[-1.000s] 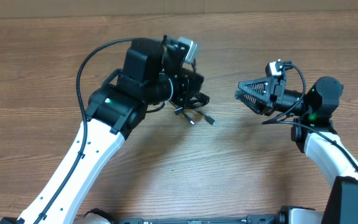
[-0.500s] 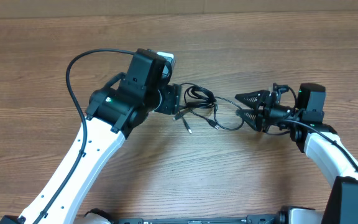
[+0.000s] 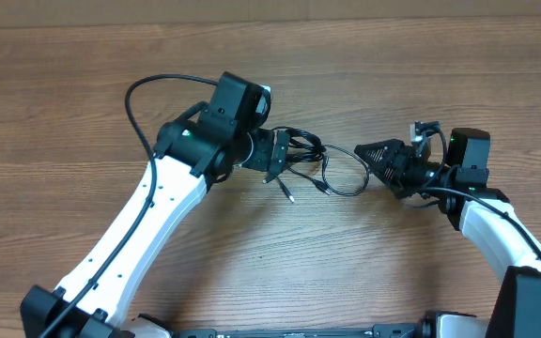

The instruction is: Untangle cables

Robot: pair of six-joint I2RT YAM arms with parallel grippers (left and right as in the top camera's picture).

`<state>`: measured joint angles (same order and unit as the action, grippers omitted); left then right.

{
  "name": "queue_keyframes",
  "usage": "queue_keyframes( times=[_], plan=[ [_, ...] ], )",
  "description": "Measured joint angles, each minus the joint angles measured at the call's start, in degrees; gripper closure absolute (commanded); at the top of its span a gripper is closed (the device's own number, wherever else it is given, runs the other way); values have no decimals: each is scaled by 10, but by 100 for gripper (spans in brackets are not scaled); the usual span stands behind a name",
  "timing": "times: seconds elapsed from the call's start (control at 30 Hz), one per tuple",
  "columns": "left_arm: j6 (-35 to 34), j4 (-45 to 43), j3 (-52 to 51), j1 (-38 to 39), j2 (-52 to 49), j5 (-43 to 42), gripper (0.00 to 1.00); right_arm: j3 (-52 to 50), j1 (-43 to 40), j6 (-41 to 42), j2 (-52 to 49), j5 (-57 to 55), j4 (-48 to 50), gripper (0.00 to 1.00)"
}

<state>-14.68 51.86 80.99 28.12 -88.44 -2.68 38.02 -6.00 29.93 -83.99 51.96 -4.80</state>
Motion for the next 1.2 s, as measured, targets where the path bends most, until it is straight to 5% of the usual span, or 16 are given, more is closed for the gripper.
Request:
queue_keyframes(
  times=[0.23,0.53,0.8,1.2],
  plan=[
    [0,0,0,0,-11,-10,0,1,11,-77,0,-27,-38,18],
    [23,6,0,-12,-11,-41,0,98,153,-151,0,-249,-205,15],
    [31,9,0,-61,-11,-87,0,151,201,-275,0,-359,-158,13],
    [33,9,0,-72,-11,-124,0,151,215,-451,-57,-333,-68,10]
  ],
)
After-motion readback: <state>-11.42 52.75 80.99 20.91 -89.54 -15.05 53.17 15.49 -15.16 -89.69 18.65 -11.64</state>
